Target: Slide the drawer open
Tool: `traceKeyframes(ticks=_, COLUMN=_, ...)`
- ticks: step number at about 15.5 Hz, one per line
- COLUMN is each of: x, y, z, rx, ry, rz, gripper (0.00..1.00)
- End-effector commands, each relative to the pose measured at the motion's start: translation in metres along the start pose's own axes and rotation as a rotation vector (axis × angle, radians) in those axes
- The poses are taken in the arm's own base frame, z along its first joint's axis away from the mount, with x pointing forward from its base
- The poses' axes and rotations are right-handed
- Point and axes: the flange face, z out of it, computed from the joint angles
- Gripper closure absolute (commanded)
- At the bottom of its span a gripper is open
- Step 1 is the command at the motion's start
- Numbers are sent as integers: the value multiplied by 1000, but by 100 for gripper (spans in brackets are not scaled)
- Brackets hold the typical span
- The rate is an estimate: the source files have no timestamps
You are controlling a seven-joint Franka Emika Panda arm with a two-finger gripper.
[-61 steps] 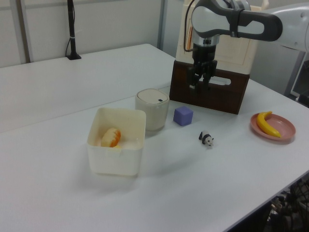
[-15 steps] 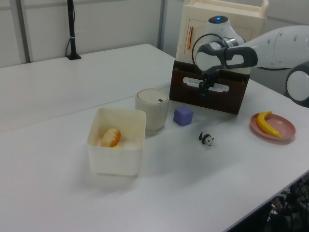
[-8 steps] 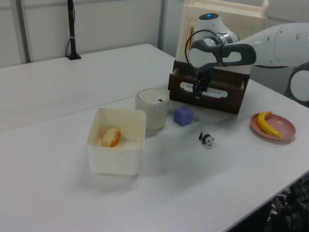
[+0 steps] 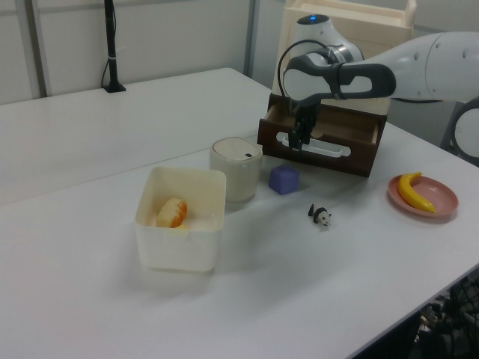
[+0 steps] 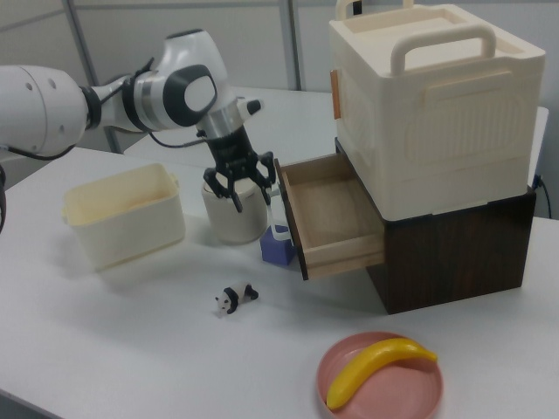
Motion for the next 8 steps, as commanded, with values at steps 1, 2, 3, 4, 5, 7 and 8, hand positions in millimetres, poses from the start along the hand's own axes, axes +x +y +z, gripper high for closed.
traceKeyframes(ticks=1, x=-7, y=-1, z=-60, rx=-20, ry=55, rz=55, gripper=37)
traceKeyframes(ticks=2, x=-11, y=-1, z=-79, rx=-26, ry=77, rz=63, gripper=37)
traceKeyframes(ticks=3, x=-13, y=-4, z=-88, rx=-10, ry=94, rz=76, gripper=35)
traceKeyframes(ticks=4, x=-14, y=-10, z=-93, rx=26, ry=100, rz=115, gripper=31)
traceKeyframes(ticks=5, x=-16, y=-15, z=-94, rx=62, ry=85, rz=173, gripper=30)
traceKeyframes(ticks=7, x=-24, y=-29, z=-107, rx=102, ry=42, rz=255, gripper=29)
traceKeyframes(ticks=8, x=-31, y=-34, z=-113, rx=130, ry=12, rz=309, gripper=22)
